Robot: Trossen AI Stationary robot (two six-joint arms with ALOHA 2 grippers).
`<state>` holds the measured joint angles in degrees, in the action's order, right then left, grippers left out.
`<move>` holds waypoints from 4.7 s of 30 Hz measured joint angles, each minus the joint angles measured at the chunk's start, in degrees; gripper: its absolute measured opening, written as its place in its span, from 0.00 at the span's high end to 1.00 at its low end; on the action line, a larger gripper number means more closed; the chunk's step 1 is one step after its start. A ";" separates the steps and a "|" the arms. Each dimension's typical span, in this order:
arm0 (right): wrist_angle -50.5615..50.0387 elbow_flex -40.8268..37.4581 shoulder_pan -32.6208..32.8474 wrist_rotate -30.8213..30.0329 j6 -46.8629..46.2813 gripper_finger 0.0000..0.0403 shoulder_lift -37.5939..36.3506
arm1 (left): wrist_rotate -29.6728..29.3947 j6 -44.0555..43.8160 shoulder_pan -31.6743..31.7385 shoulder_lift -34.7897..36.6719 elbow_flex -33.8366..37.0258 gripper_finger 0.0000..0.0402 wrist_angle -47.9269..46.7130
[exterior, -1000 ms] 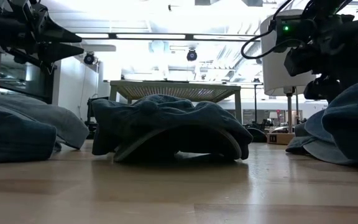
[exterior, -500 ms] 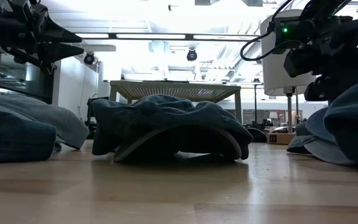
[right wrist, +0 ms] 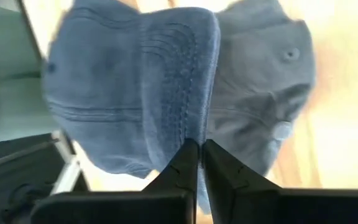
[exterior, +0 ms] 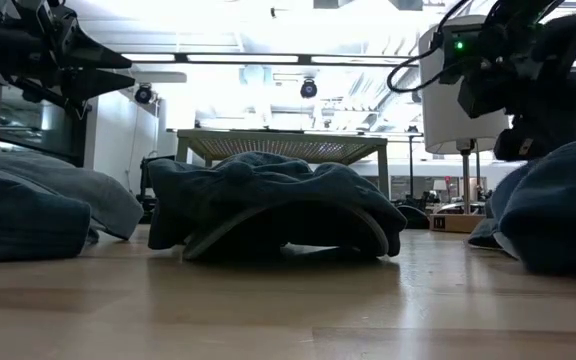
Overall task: Pick & Place hat
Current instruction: Put the right blue cap on the shelf
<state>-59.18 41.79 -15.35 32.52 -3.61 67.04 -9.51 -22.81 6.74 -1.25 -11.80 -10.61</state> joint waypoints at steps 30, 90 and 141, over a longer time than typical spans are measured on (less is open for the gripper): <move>5.70 22.38 8.26 -6.42 -2.30 1.00 -17.14 | 0.01 0.00 0.00 -0.01 0.01 0.61 0.00; 37.93 22.33 10.88 -53.75 1.15 1.00 -15.63 | -1.83 5.39 0.00 -50.70 -26.23 0.29 37.48; 52.22 22.33 10.91 -55.05 6.45 1.00 -11.57 | -21.72 8.40 0.01 -65.08 -37.06 0.32 40.98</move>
<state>-6.96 64.12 -4.45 -22.52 2.83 55.46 -31.23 -14.41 6.75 -66.32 -48.86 30.37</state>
